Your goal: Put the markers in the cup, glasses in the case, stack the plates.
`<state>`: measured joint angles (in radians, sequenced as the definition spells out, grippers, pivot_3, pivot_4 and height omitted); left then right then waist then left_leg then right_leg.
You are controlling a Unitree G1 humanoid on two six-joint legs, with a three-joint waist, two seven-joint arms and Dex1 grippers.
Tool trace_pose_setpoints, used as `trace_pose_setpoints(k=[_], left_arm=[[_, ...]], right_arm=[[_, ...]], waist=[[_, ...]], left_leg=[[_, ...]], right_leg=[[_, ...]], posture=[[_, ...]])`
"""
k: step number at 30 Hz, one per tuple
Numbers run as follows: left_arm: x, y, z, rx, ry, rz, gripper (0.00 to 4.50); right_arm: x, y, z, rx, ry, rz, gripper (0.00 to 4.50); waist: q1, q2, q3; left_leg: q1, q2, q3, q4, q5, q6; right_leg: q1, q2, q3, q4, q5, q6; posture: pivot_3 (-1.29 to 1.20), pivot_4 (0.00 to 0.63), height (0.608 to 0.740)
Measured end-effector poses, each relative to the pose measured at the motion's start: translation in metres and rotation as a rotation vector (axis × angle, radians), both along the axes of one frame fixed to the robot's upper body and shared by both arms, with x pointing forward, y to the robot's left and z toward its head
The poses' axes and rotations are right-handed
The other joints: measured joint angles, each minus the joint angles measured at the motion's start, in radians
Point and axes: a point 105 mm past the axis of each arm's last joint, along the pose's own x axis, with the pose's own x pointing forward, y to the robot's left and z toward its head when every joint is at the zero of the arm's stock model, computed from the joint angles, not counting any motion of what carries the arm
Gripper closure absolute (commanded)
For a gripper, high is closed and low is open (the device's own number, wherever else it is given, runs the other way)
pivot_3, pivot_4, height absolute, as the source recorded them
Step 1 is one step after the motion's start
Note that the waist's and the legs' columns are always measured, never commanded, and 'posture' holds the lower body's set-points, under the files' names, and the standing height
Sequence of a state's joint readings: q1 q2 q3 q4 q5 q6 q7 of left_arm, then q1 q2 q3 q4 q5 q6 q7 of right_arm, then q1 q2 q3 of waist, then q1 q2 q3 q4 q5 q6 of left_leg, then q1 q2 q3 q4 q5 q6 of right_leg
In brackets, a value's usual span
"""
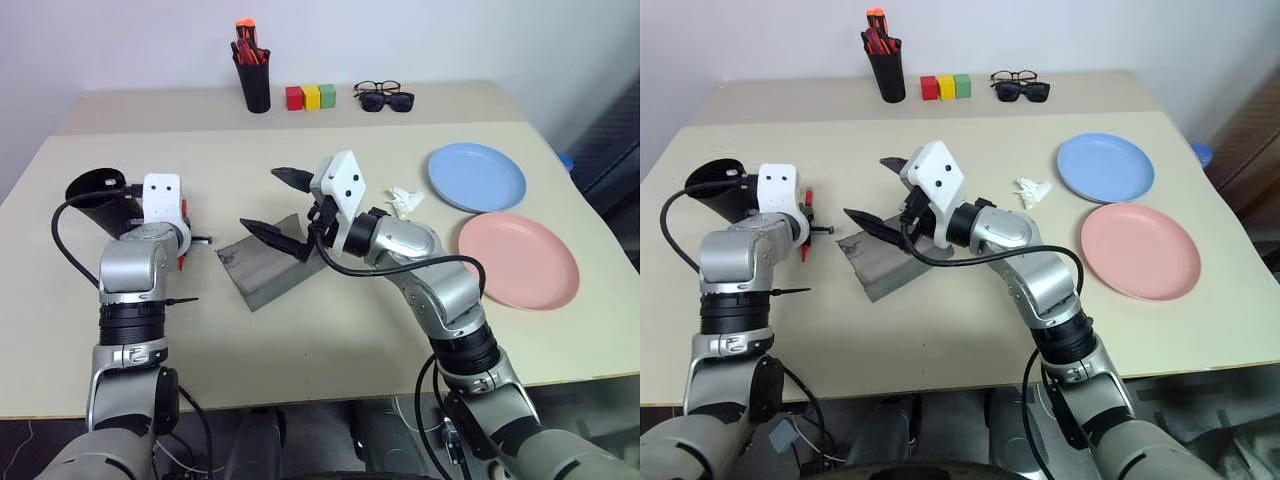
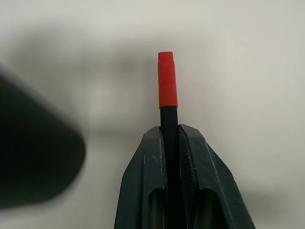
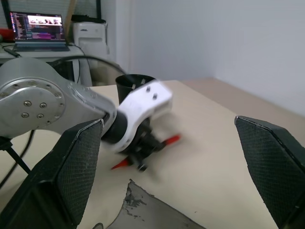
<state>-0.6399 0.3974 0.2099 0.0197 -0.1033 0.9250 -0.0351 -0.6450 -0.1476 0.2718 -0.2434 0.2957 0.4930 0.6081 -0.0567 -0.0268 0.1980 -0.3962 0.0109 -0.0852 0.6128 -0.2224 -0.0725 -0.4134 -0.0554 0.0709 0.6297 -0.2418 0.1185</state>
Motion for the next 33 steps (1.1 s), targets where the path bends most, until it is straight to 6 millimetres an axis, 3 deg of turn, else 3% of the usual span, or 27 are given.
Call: trace_pose_setpoints(k=[3, 5, 9, 11, 14, 20, 25, 30, 33], left_arm=[[-0.001, -0.011, 0.053, 0.048, -0.284, -0.058, 4.46], [-0.006, -0.009, 0.083, 0.072, -0.441, -0.034, 4.46], [-0.026, 0.026, 0.129, 0.172, -0.679, 0.169, 4.46], [-0.034, 0.041, 0.138, 0.247, -0.724, 0.244, 4.46], [-0.039, 0.057, 0.13, 0.351, -0.713, 0.303, 4.46], [-0.031, 0.066, 0.083, 0.345, -0.609, 0.313, 4.46], [-0.03, 0.062, 0.078, 0.324, -0.629, 0.298, 4.46], [-0.031, 0.064, 0.063, 0.292, -0.603, 0.302, 2.41], [-0.032, 0.066, 0.063, 0.29, -0.604, 0.313, 2.41]], right_arm=[[-0.001, 0.0, -0.002, -0.012, 0.001, 0.01, 0.0], [-0.002, 0.001, -0.003, -0.017, 0.002, 0.014, 0.0], [-0.003, 0.001, -0.006, -0.024, 0.009, 0.021, 0.0], [-0.003, 0.001, -0.007, -0.024, 0.01, 0.021, 0.0], [-0.003, 0.002, -0.007, -0.024, 0.01, 0.023, 0.0], [-0.004, 0.002, -0.007, -0.024, 0.011, 0.028, 0.0], [-0.004, 0.003, -0.007, -0.025, 0.01, 0.028, 0.0], [-0.004, 0.002, -0.007, -0.025, 0.01, 0.028, 0.0], [-0.004, 0.002, -0.007, -0.025, 0.01, 0.028, 0.0]], waist=[[0.009, 0.0, 0.0], [0.012, 0.0, 0.0], [0.011, 0.0, 0.0], [0.013, 0.0, 0.0], [0.013, 0.0, 0.0], [0.014, 0.0, 0.0], [0.014, 0.0, 0.0], [0.012, 0.0, 0.0], [0.013, 0.0, 0.0]], left_leg=[[-0.001, 0.0, 0.001, 0.0, 0.0, 0.0], [-0.001, 0.0, 0.001, 0.0, 0.0, 0.0], [-0.001, 0.0, 0.001, 0.0, 0.0, 0.0], [-0.001, 0.0, 0.001, 0.0, 0.0, 0.0], [-0.001, 0.0, 0.001, 0.0, 0.0, 0.0], [-0.002, 0.0, 0.001, 0.001, 0.0, 0.0], [-0.003, 0.0, 0.001, 0.001, 0.0, 0.0], [-0.003, 0.0, 0.001, 0.0, 0.0, 0.0], [-0.003, 0.0, 0.001, 0.001, 0.0, 0.0]], right_leg=[[-0.001, 0.0, 0.0, 0.0, 0.0, 0.0], [-0.002, 0.0, 0.0, 0.0, 0.0, 0.0], [-0.002, 0.0, 0.0, 0.0, 0.0, 0.0], [-0.001, 0.0, 0.0, 0.0, 0.0, 0.0], [-0.001, 0.0, 0.0, 0.0, 0.0, 0.0], [-0.002, 0.0, 0.0, 0.0, 0.0, 0.0], [-0.002, 0.0, 0.0, 0.0, 0.0, 0.0], [-0.003, 0.0, 0.0, 0.0, 0.0, 0.0], [-0.003, 0.0, 0.0, 0.0, 0.0, 0.0]], posture=[[0.0, 0.15, 0.74], [0.0, 0.15, 0.74], [0.0, 0.15, 0.74], [0.0, 0.15, 0.74], [0.0, 0.15, 0.74], [0.0, 0.15, 0.74], [0.0, 0.15, 0.74], [0.0, 0.15, 0.74], [0.0, 0.15, 0.74]])
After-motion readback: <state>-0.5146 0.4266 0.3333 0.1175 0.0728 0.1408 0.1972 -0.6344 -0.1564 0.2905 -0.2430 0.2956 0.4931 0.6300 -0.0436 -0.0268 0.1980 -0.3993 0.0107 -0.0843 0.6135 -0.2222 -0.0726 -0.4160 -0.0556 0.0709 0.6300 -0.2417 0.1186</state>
